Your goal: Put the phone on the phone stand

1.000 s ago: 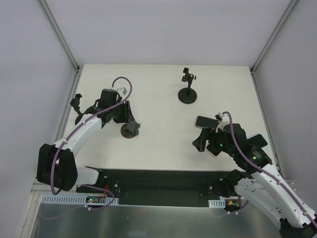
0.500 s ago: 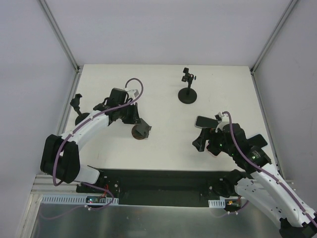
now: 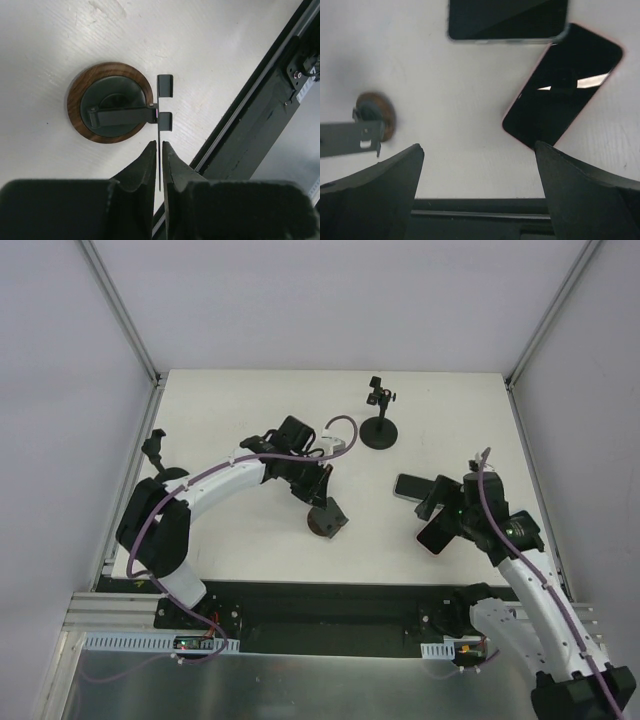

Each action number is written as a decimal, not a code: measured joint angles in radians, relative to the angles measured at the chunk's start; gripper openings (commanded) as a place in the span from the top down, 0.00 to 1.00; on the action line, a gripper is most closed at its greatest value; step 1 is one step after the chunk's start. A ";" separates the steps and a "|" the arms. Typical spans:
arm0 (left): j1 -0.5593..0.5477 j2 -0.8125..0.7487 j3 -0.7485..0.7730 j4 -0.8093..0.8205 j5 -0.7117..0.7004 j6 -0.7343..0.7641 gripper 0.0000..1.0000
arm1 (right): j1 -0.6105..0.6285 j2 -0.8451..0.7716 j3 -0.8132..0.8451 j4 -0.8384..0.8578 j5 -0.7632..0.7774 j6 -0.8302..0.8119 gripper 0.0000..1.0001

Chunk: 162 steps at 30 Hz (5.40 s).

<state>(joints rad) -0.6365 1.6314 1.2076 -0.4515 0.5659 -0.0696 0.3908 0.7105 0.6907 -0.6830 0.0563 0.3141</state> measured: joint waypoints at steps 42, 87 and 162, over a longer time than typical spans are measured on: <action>-0.006 -0.641 -0.336 0.163 0.000 -0.237 0.12 | -0.109 0.726 0.074 0.503 -0.262 0.040 0.04; -0.005 -0.891 -0.138 0.227 -0.369 -0.135 0.01 | 0.636 0.867 0.259 0.595 0.239 -0.407 0.16; -0.018 -0.747 -0.242 0.274 -0.416 0.024 0.01 | -0.390 1.563 1.478 0.108 0.193 -0.583 0.04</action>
<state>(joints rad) -0.6544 0.8845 0.9657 -0.1780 0.1501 -0.0452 0.0006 2.2734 2.1685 -0.5747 0.2493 -0.2684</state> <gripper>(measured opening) 0.992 0.963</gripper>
